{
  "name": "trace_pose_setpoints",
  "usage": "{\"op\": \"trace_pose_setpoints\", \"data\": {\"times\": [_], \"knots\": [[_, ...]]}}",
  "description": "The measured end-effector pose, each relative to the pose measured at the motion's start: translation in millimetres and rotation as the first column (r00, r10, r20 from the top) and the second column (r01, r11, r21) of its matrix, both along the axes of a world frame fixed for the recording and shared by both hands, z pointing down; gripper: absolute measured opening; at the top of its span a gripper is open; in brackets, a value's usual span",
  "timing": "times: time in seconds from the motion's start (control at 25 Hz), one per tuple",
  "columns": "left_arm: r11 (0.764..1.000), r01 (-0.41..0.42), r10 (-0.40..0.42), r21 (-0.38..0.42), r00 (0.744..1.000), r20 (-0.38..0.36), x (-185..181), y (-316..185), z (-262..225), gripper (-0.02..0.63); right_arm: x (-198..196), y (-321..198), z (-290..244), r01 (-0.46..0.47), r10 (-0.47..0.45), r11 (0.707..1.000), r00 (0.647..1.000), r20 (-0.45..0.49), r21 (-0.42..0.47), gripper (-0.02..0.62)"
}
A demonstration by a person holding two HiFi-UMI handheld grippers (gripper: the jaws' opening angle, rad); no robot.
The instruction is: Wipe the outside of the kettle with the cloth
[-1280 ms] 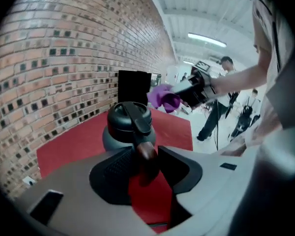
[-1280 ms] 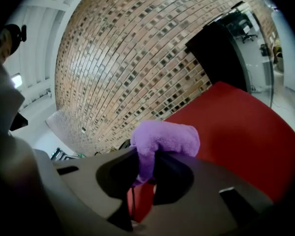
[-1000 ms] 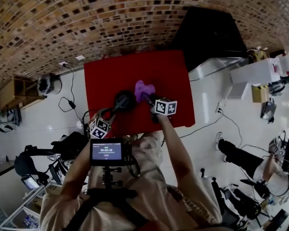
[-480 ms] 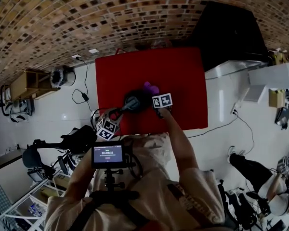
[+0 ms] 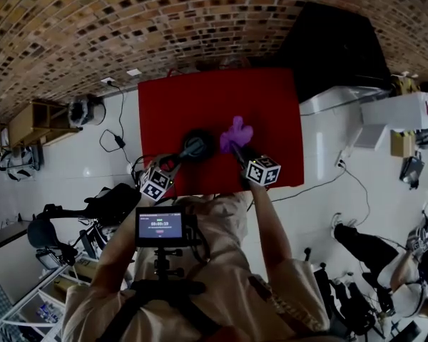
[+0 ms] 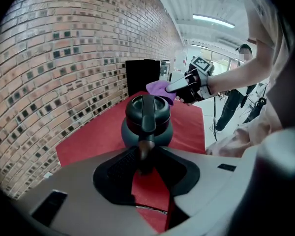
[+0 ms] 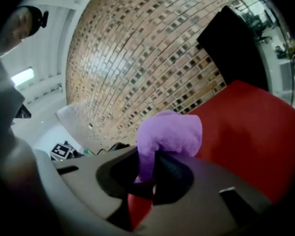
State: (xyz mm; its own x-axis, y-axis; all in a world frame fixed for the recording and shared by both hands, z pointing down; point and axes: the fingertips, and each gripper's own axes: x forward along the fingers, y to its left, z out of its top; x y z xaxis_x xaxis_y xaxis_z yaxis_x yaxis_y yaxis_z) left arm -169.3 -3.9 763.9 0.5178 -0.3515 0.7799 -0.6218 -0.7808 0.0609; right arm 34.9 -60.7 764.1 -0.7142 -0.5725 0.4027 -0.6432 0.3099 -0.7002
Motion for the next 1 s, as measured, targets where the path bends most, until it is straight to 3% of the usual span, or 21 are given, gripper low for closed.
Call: {"op": "trace_pose_setpoints", "data": {"times": [0.12,0.16,0.24,0.32,0.44,0.52,0.6,0.68,0.72,0.76,0.84,0.92,1.0], "knots": [[1.0,0.0,0.0,0.0,1.0,0.002,1,-1,0,0.115,-53,18,7,0.133,-0.133,0.991,0.991,0.007,0.017,0.075],[1.0,-0.004,0.004,-0.003,1.0,0.003,2,-1,1,0.115,-63,20,14,0.139,-0.139,0.99,0.99,0.026,0.015,0.075],[1.0,-0.025,0.025,-0.015,1.0,-0.001,8,1,2,0.108,-59,15,24,0.072,-0.07,0.997,0.992,0.109,-0.016,0.075],[0.999,-0.038,0.038,-0.022,0.999,-0.003,11,2,2,0.106,-48,10,42,0.024,-0.017,0.998,0.993,0.119,-0.064,0.074],[1.0,-0.022,0.022,-0.016,1.0,-0.013,7,1,1,0.106,-51,7,85,0.059,-0.057,0.988,0.998,0.023,-0.144,0.074],[1.0,-0.013,0.013,-0.011,1.0,-0.016,7,0,1,0.106,-53,12,124,0.102,-0.121,0.965,0.991,-0.063,-0.24,0.073],[1.0,-0.005,0.005,-0.011,1.0,-0.016,8,0,1,0.106,-55,28,161,0.189,-0.253,0.923,0.954,-0.161,-0.334,0.074],[1.0,0.001,-0.001,-0.018,1.0,-0.017,9,1,2,0.106,-54,45,173,0.275,-0.369,0.89,0.903,-0.221,-0.363,0.075],[1.0,0.003,-0.003,-0.021,1.0,-0.018,10,2,2,0.106,-48,46,168,0.276,-0.365,0.896,0.904,-0.223,-0.347,0.077],[1.0,0.003,-0.004,-0.025,1.0,-0.022,10,2,2,0.107,-38,44,158,0.242,-0.316,0.916,0.926,-0.205,-0.319,0.077],[1.0,0.002,-0.003,-0.028,1.0,-0.03,11,1,3,0.107,-10,35,125,0.117,-0.153,0.963,0.979,-0.134,-0.244,0.077],[1.0,0.006,-0.007,-0.026,0.999,-0.037,10,0,2,0.109,11,33,79,0.026,-0.036,0.989,0.997,-0.066,-0.143,0.077],[1.0,0.014,-0.015,-0.023,0.999,-0.045,9,-1,2,0.109,8,37,29,0.025,-0.026,0.999,1.0,-0.016,-0.021,0.077]]}}
